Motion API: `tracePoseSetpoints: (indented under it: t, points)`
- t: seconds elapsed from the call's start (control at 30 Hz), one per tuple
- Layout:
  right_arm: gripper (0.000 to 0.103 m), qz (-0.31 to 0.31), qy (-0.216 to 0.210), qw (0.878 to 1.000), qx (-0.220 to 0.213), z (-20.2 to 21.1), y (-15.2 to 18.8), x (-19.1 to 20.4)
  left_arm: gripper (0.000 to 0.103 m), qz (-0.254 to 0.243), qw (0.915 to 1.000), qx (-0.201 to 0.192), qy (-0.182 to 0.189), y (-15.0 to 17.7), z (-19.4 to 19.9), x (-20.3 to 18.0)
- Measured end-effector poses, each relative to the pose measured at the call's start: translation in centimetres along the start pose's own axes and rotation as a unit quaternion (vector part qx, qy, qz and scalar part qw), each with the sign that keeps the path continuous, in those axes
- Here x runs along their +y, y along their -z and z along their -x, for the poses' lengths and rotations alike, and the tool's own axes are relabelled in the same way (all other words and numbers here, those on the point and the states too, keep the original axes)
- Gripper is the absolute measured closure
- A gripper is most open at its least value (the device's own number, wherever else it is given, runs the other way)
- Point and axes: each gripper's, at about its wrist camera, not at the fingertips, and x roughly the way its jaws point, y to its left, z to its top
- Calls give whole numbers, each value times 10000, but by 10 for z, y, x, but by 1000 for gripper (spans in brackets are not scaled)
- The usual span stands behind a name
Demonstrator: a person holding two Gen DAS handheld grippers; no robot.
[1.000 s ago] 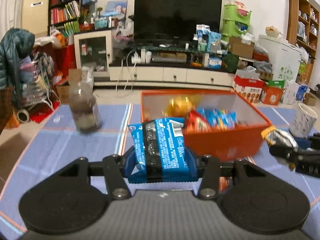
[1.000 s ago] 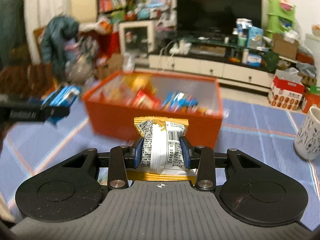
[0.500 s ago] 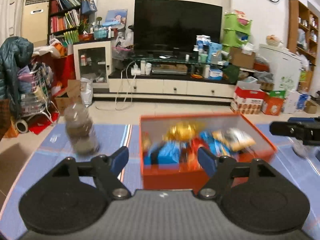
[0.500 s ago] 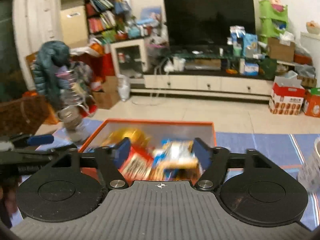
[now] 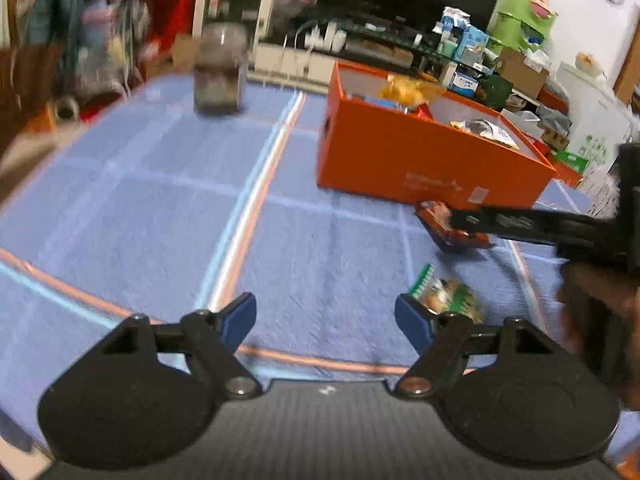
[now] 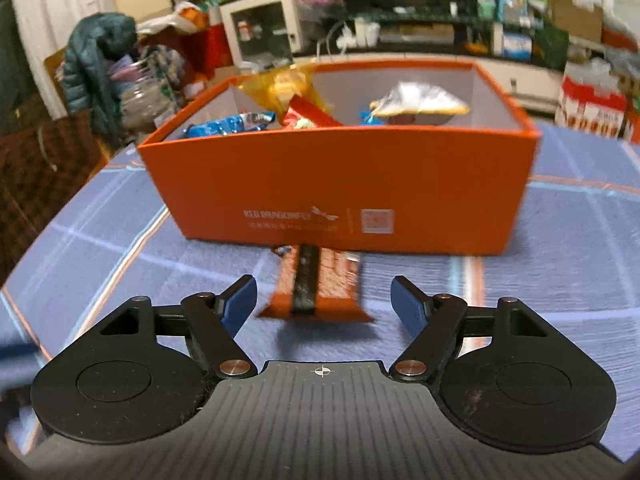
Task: Organize snacks
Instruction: 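Grasp the brown chocolate bar with the right tool while the left tool approaches the green cake packet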
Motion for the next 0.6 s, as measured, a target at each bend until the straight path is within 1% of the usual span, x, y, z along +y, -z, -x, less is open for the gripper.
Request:
tracePoseSetpoints:
  t: [0.1,0.13,0.17,0.2,0.23,0.27,0.3,0.4,0.47,0.53,0.6]
  points:
    - [39,162,152,9996,163,-21,-1,13,25,48,10000,50,-8,2,1,-3]
    - [47,204,152,9994,219,-25,-2,12,25,68,10000,59,-24,3,2,-5]
    - [52,250,165,9991,292,-29,0,13,25,89,9999,88,12,4,1,-8]
    - [55,342,207,9988,266,-29,2,13,25,122,9999,94,36,3,0,-11]
    - [63,447,269,9983,251,-25,5,14,25,169,9998,102,32,3,-1,-15]
    - [66,551,279,9978,231,-21,7,12,25,213,9997,108,22,4,-2,-19]
    - [67,621,310,9973,223,-14,10,8,25,236,9997,112,22,6,-3,-23]
    - [68,765,665,9946,232,6,25,-20,25,326,9994,141,-12,9,-11,-43]
    - [68,620,786,9947,230,20,35,-43,25,447,9989,104,-85,12,-17,-58]
    - [68,448,865,9950,237,32,40,-62,25,647,9975,22,-277,15,-21,-71]
    - [68,235,795,9962,251,40,44,-78,25,1100,9924,-34,-554,16,-26,-80]
